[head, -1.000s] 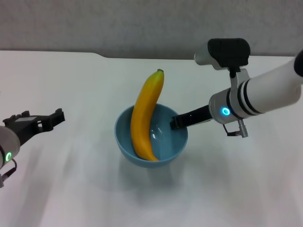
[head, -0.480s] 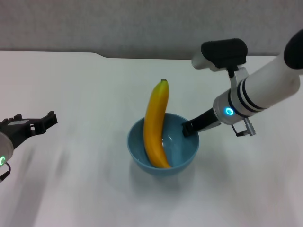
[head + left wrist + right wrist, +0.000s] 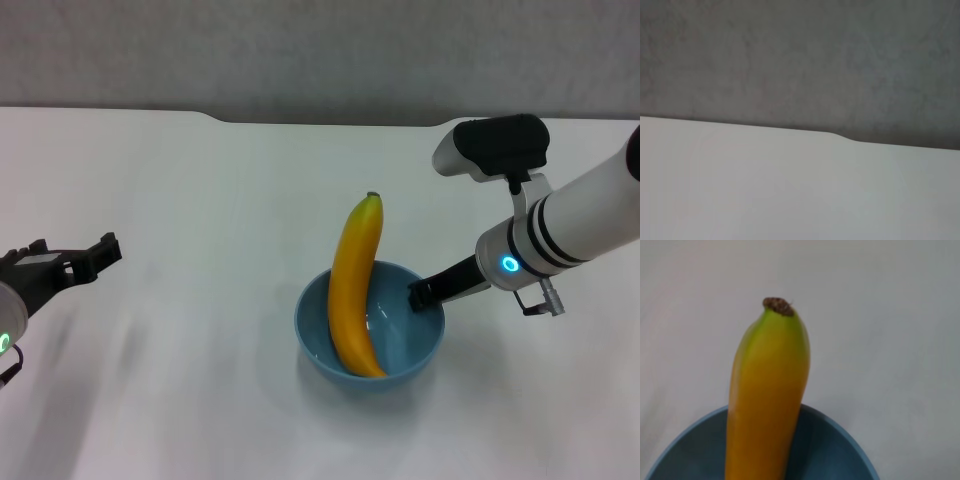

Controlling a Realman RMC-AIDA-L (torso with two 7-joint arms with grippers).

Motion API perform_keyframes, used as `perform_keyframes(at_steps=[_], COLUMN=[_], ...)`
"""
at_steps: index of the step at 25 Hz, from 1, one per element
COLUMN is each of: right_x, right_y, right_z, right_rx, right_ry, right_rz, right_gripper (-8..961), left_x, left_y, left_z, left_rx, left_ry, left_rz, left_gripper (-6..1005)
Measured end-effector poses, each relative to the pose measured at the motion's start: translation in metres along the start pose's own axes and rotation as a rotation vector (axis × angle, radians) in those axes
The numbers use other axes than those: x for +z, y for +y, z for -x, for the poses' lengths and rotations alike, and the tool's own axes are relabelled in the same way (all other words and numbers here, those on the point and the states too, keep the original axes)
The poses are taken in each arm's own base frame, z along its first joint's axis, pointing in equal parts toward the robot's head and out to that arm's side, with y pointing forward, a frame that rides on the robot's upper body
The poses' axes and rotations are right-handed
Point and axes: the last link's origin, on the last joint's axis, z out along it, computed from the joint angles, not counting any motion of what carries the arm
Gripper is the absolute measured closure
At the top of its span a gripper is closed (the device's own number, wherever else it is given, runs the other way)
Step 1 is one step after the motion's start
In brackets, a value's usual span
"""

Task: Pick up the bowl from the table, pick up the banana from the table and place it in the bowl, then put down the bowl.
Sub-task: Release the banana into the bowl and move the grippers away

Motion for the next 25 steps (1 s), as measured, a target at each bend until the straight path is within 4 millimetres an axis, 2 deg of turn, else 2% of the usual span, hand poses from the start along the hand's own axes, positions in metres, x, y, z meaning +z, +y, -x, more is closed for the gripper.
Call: perform_keyframes(at_steps=[23,25], right_x=[0.0008,0.0013], right_y=[-0.0057,-0.0052], right_z=[-0.0033,-0.0038], right_rx=[-0.012,-0.022], right_ry=[-0.055,-0.056], right_rz=[-0.006,-0.005], right_gripper=[811,739], left_x=[-0.0003,-0.0004], left_y=[0.0006,0.0008], left_z=[-0.0005,-0.0003], left_rx=[-0.001,-0.001], left_ry=[0.009,0.009], left_rz=[0.004,0.005], left_gripper=[96,96])
